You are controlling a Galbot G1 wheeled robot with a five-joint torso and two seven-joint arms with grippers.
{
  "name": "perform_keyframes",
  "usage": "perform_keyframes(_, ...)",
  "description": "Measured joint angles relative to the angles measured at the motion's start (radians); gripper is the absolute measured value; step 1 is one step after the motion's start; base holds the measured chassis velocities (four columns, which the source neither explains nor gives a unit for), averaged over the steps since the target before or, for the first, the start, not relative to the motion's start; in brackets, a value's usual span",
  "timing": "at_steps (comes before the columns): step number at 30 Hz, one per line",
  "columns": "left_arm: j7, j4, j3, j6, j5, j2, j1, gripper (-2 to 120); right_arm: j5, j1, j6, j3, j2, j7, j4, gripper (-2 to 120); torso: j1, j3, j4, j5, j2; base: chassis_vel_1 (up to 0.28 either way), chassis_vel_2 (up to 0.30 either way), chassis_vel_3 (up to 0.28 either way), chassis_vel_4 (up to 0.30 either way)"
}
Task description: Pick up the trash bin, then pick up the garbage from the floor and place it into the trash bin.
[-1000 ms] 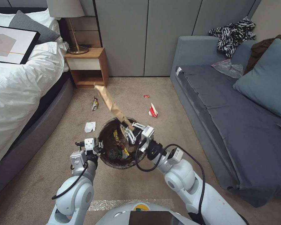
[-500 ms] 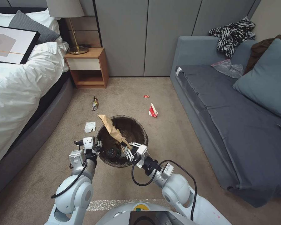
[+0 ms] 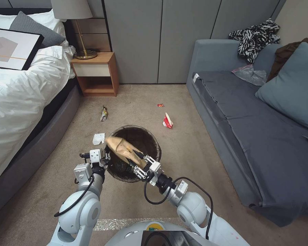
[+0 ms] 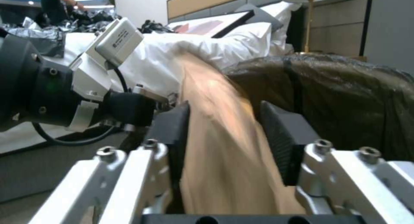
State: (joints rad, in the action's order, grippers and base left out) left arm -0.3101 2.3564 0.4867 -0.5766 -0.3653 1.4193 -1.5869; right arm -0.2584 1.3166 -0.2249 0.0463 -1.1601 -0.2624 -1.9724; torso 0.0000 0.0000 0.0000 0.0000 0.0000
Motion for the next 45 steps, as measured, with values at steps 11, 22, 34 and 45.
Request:
perform_keyframes(11, 0.0, -0.001, -0.001, 0.0, 0.0, 0.0, 0.002, 4, 0.001, -0.002, -0.003, -0.008, 0.002, -0.008, 0.004, 84, 0.0, 0.0, 0.0, 0.0, 0.0, 0.0, 0.0, 0.0, 0.0)
perform_keyframes(22, 0.0, -0.001, 0.0, 0.0, 0.0, -0.002, 0.0, 4, -0.006, 0.003, -0.005, -0.032, -0.002, -0.012, -0.039, 100, 0.0, 0.0, 0.0, 0.0, 0.0, 0.0, 0.0, 0.0, 0.0)
perform_keyframes(34, 0.0, -0.002, 0.008, 0.0, -0.001, -0.003, 0.001, 4, 0.003, 0.047, -0.029, -0.186, -0.077, 0.052, -0.271, 100, 0.0, 0.0, 0.0, 0.0, 0.0, 0.0, 0.0, 0.0, 0.0)
perform_keyframes(45, 0.002, -0.005, 0.026, 0.01, 0.003, -0.002, -0.003, 4, 0.149, 0.228, -0.024, -0.413, -0.18, 0.323, -0.345, 100, 0.0, 0.0, -0.0001, 0.0, 0.0, 0.0, 0.0, 0.0, 0.0)
